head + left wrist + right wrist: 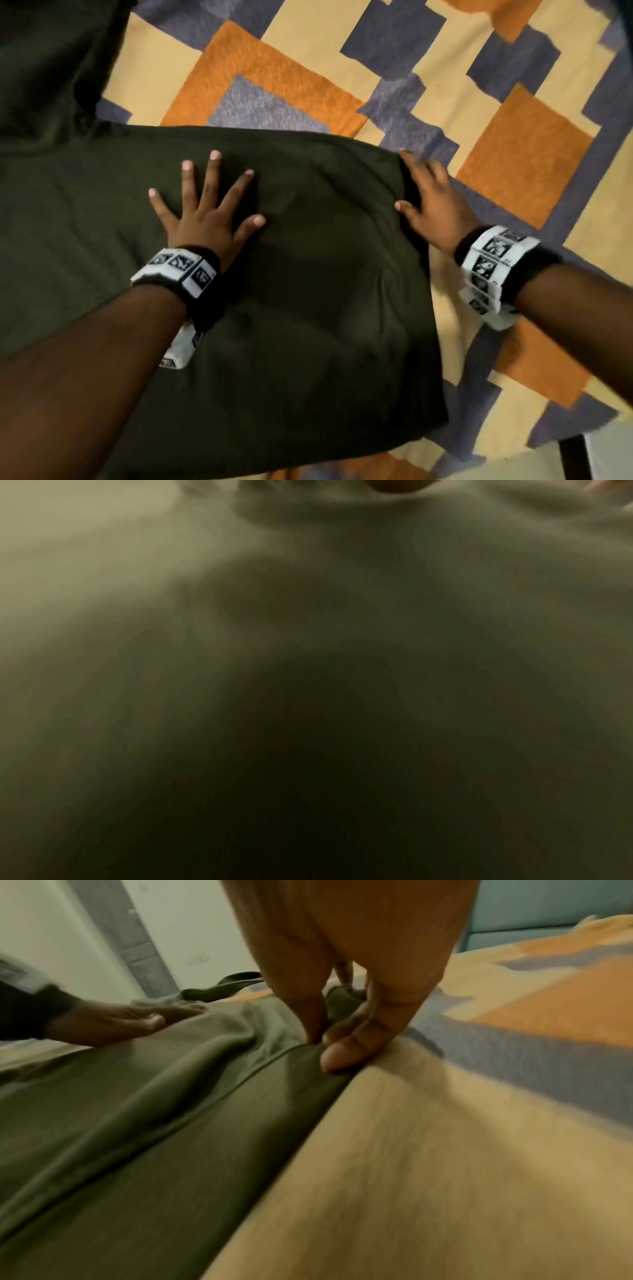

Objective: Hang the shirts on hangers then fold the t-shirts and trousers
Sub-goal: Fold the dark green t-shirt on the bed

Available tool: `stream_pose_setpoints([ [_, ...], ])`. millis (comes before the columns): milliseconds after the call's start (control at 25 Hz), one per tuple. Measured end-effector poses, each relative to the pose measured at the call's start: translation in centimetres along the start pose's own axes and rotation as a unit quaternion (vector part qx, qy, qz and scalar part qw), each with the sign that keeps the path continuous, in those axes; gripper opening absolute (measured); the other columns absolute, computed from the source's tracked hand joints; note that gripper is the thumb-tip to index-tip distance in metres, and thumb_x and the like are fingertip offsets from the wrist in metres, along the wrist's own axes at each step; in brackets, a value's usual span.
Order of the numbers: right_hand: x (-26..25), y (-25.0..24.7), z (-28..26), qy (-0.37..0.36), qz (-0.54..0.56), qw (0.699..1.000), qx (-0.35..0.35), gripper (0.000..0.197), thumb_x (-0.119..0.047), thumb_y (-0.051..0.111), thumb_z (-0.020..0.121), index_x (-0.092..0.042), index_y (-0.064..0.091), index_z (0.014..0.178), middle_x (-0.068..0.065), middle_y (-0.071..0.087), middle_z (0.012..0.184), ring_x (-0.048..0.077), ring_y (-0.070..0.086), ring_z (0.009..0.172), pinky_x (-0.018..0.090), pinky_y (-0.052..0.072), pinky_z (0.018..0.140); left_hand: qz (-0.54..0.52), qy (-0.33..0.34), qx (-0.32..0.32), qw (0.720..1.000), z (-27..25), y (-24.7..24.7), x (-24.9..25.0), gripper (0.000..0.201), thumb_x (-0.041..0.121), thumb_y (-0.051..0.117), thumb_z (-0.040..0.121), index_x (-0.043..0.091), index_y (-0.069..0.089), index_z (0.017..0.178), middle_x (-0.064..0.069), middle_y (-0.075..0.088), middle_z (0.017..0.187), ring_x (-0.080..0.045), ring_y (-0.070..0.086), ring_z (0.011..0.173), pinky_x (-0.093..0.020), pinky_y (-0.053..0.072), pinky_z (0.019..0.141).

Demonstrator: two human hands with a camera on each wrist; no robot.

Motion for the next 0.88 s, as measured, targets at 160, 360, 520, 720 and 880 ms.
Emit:
stream_pose_setpoints([
  [160, 0.2, -1.9, 3.3, -0.029, -0.105, 0.990, -0.092, 0.028, -0.011, 0.068, 0.081, -0.011, 0.061, 0.108, 0.018, 0.057, 0.109, 0.038, 0.059, 0.099, 0.051, 0.051, 0.080, 0.027, 0.016, 0.019, 0.999, 1.3, 0.1, -0.2, 0.065, 0.077, 0.018, 0.082, 0.060, -0.008, 0.139, 0.013, -0.011, 0.158, -0.024, -0.012, 0.146, -0.072, -0.003, 0.106],
  [360, 2.1, -3.3, 5.3, 0.057, -0.058, 0.995, -0.052, 0.019, -0.003, 0.068, 0.079, -0.014, 0.065, 0.094, 0.017, 0.064, 0.095, 0.037, 0.067, 0.074, 0.049, 0.058, 0.068, 0.027, 0.017, 0.041, 0.999, 0.8, 0.0, -0.1, 0.064, 0.079, 0.016, 0.083, 0.059, -0.005, 0.141, 0.010, -0.005, 0.159, -0.025, -0.007, 0.146, -0.070, -0.002, 0.106],
  [520, 1.6, -3.5, 5.7, 0.079, -0.033, 0.996, -0.035, 0.027, 0.001, 0.062, 0.078, -0.014, 0.065, 0.100, 0.016, 0.065, 0.095, 0.037, 0.068, 0.072, 0.047, 0.058, 0.069, 0.026, 0.019, 0.039, 0.999, 0.8, -0.2, -0.1, 0.065, 0.078, 0.019, 0.084, 0.059, -0.004, 0.141, 0.009, -0.004, 0.159, -0.026, -0.006, 0.146, -0.070, -0.002, 0.106],
  [720, -4.3, -3.9, 2.4, -0.063, -0.157, 0.981, 0.090, 0.046, -0.011, 0.062, 0.082, -0.016, 0.050, 0.126, 0.017, 0.047, 0.120, 0.041, 0.053, 0.101, 0.047, 0.048, 0.079, 0.029, 0.004, 0.008, 1.000, 0.9, 0.0, -0.4, 0.066, 0.077, 0.016, 0.081, 0.061, -0.012, 0.138, 0.013, -0.013, 0.158, -0.023, -0.013, 0.145, -0.070, -0.002, 0.107],
  [880, -6.2, 2.1, 2.3, -0.119, -0.173, 0.978, 0.016, 0.052, -0.039, 0.055, 0.090, -0.016, 0.050, 0.136, 0.015, 0.046, 0.139, 0.037, 0.044, 0.126, 0.048, 0.040, 0.101, 0.029, 0.024, -0.025, 0.999, 0.4, 0.3, -0.9, 0.067, 0.078, 0.017, 0.081, 0.059, -0.012, 0.139, 0.012, -0.015, 0.158, -0.023, -0.013, 0.146, -0.071, -0.002, 0.107],
])
Point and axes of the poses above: each hand's wrist, its own z-axis towards the middle knuckle, its own y-axis out of the palm, x = y × z, the point moved 9 cm from there along z, towards the middle knuckle
